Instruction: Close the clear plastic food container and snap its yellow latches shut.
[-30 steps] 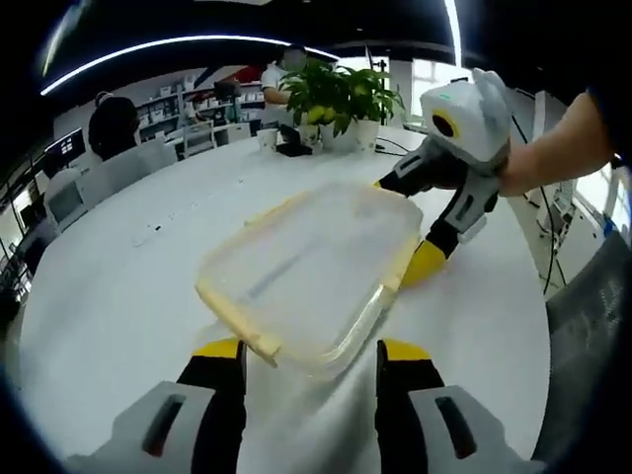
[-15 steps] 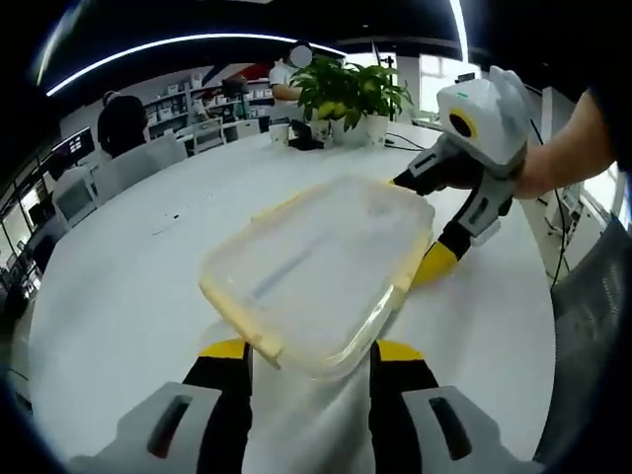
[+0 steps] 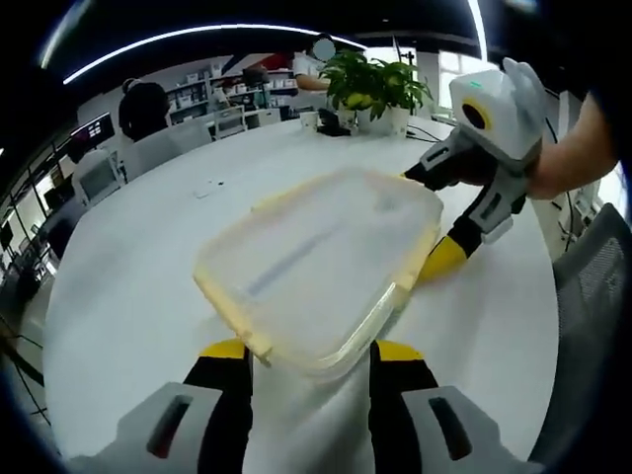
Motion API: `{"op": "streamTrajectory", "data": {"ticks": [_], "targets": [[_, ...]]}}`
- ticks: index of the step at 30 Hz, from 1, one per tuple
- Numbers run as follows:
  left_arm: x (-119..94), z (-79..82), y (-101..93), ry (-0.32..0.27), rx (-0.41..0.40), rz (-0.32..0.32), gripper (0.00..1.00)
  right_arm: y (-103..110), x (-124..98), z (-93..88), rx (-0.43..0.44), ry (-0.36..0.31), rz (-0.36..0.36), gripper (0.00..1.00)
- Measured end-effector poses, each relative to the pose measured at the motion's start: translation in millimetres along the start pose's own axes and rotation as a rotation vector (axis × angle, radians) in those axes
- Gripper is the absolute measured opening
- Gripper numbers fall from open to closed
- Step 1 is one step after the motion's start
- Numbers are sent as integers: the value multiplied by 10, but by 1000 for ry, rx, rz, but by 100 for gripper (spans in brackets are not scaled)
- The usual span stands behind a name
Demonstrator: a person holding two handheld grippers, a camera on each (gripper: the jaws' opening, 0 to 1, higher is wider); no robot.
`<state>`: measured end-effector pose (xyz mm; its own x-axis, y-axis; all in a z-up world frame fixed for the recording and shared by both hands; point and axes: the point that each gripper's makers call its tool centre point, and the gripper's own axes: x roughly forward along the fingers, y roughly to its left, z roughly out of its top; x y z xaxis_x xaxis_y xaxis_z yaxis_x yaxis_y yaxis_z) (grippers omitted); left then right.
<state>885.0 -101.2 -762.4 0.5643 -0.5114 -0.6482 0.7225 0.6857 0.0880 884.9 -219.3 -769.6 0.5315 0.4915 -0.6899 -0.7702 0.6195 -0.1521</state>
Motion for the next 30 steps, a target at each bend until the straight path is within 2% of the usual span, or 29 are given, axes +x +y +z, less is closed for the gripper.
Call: {"op": "streamTrajectory", "data": {"ticks": [8, 15, 22, 28, 30], "targets": [[-30, -87, 197, 10, -24, 24, 42, 98, 98, 155, 4, -3, 10, 47], [-76, -97, 216, 13, -39, 30, 42, 133, 81, 159, -19, 4, 20, 45], [-347, -74, 215, -8, -120, 80, 46, 141, -129, 205, 32, -8, 13, 50], [-752, -39, 136, -61, -202, 158, 46, 225, -487, 297, 103, -71, -23, 51], [-898, -72, 87, -67, -237, 190, 46, 257, -621, 321, 122, -92, -41, 51]]}}
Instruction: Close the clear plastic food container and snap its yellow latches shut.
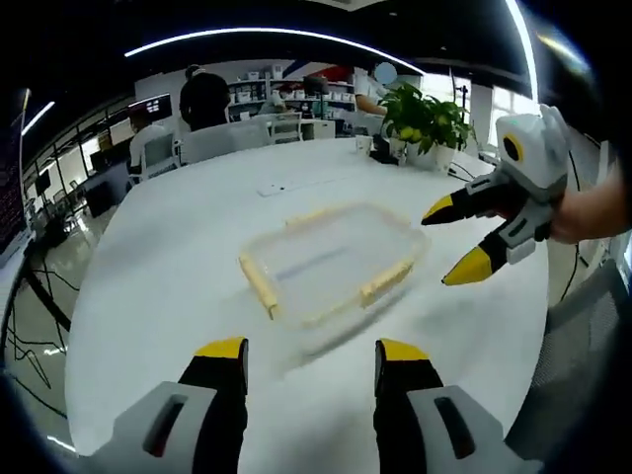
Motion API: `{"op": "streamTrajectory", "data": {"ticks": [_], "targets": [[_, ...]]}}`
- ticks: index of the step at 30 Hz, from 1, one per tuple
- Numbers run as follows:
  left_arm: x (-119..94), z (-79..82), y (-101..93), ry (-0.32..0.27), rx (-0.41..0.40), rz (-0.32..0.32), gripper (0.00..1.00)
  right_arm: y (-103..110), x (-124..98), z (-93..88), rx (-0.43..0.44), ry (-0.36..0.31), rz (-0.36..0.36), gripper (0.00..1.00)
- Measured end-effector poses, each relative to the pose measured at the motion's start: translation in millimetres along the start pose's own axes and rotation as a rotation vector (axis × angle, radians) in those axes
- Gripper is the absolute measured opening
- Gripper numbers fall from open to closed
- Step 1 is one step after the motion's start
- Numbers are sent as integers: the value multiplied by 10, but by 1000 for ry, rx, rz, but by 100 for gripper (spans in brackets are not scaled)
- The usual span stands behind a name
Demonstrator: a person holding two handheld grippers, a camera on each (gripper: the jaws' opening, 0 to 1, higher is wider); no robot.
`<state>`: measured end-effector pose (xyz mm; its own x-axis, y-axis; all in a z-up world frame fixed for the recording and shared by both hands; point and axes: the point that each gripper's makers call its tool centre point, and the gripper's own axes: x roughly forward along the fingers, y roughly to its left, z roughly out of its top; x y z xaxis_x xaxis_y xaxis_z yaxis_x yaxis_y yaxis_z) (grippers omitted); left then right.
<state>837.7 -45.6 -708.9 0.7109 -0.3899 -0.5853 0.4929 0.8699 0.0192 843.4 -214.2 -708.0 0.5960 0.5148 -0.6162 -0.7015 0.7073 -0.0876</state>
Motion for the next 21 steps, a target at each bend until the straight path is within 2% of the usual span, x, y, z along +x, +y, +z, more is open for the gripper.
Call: {"op": "streamTrajectory", "data": {"ticks": [4, 7, 11, 15, 17, 21], "targets": [[-283, -48, -63, -26, -64, 34, 46, 61, -226, 11, 47, -35, -21, 51], [-482, -112, -91, -39, -98, 60, 46, 126, -415, -55, 76, -45, -40, 51], [-755, -179, -191, -60, -116, 72, 46, 220, -584, -185, 94, -29, -53, 51], [-994, -222, -197, -95, -149, 115, 45, 302, -776, -339, 117, -9, -81, 50], [-1078, -229, -200, -105, -158, 126, 45, 334, -875, -392, 130, -6, -100, 50], [-1170, -137, -195, -139, -168, 131, 45, 404, -1041, -469, 153, -7, -123, 50]]}}
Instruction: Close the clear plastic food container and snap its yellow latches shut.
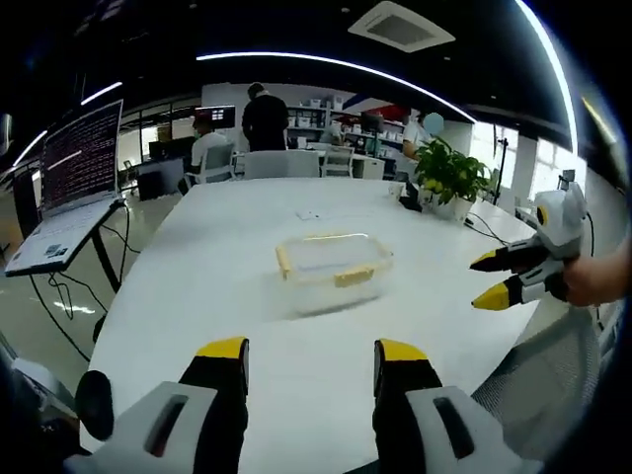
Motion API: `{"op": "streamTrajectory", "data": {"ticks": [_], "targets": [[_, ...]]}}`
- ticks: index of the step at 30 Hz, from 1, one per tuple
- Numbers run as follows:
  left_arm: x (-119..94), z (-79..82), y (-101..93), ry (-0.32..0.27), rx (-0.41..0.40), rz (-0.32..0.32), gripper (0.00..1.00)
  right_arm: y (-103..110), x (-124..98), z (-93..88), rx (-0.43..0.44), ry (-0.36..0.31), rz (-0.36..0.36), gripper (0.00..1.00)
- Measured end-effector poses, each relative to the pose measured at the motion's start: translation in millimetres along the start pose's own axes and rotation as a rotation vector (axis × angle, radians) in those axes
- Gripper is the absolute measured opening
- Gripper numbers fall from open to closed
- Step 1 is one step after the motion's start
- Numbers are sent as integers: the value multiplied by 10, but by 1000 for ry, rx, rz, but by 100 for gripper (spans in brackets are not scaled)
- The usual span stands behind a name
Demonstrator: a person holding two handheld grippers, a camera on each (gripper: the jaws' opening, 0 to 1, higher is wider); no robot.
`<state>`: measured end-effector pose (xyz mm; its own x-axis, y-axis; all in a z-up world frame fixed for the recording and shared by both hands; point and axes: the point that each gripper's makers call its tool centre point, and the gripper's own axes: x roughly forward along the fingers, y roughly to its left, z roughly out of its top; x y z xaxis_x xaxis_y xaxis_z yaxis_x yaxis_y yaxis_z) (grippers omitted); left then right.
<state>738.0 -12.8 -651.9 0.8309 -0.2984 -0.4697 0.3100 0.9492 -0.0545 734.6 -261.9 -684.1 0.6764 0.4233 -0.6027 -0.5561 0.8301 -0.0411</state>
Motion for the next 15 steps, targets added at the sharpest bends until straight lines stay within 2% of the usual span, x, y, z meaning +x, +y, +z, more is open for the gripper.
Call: {"op": "streamTrajectory", "data": {"ticks": [3, 9, 12, 15], "targets": [[-100, 26, -4, -29, -12, -4, 45, 24, -147, -14, 19, -17, -32, 49], [-233, -96, -36, -17, -41, -32, 45, 87, -304, -30, 77, -44, -77, 50], [-277, -205, -34, 7, -95, -37, 45, 115, -374, -21, 100, -52, -97, 50], [-302, -248, -43, 2, -123, -48, 45, 104, -433, -18, 116, -68, -124, 50]]}}
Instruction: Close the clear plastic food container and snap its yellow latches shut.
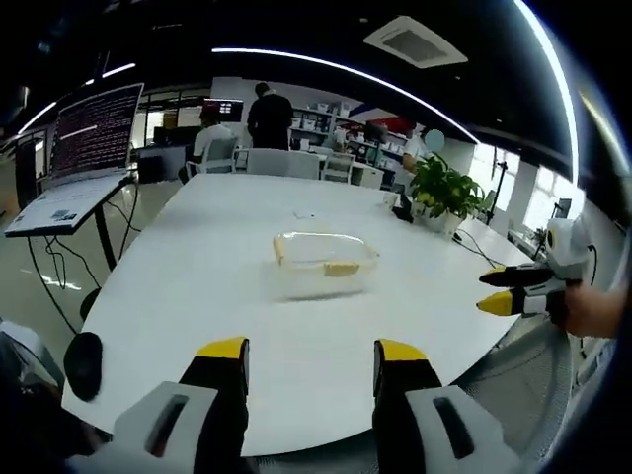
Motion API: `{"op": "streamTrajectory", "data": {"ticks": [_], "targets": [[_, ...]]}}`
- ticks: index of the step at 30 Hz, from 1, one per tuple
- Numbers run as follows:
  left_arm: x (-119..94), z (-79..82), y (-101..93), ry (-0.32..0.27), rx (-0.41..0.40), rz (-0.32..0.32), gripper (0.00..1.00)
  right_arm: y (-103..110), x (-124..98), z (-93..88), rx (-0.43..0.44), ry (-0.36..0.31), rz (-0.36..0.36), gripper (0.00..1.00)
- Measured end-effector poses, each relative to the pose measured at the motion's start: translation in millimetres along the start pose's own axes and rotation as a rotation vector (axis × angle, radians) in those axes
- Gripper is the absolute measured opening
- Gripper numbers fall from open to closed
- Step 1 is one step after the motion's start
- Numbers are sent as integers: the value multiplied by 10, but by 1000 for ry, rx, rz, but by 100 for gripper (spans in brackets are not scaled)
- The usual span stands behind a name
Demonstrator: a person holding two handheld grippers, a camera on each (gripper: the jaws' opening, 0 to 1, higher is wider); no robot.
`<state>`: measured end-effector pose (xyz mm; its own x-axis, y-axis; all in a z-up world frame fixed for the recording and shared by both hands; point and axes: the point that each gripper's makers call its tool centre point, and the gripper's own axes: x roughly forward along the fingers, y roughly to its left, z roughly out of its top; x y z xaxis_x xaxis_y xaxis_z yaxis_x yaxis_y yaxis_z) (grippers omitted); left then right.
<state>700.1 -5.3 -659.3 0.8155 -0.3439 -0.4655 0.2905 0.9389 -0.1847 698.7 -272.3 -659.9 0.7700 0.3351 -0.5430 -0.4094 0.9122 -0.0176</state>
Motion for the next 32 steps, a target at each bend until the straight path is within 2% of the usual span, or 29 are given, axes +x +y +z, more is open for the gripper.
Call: {"op": "streamTrajectory", "data": {"ticks": [7, 10, 13, 15, 18, 21, 27, 32], "targets": [[-16, 21, -50, -19, 16, 0, 45, -73, -32, -5, 23, -28, -48, 49], [-15, 25, -66, -22, 22, 0, 46, -112, -30, -89, 81, -20, -56, 49], [0, 0, -101, -24, 37, 6, 45, -146, -67, -41, 99, -50, -67, 48], [-1, 19, -103, -36, 54, 24, 43, -114, -77, -10, 63, -67, -71, 48], [8, 31, -81, -36, 58, 38, 42, -5, -40, -14, -32, -43, -37, 47], [22, 17, -71, -28, 46, 38, 42, 36, -5, -11, -51, -40, -23, 46], [32, 21, -134, -28, 106, 29, 42, 31, -6, 31, -72, -58, -21, 45], [37, 20, -134, -25, 106, 21, 42, 30, -24, 66, -73, -78, -26, 44]]}}
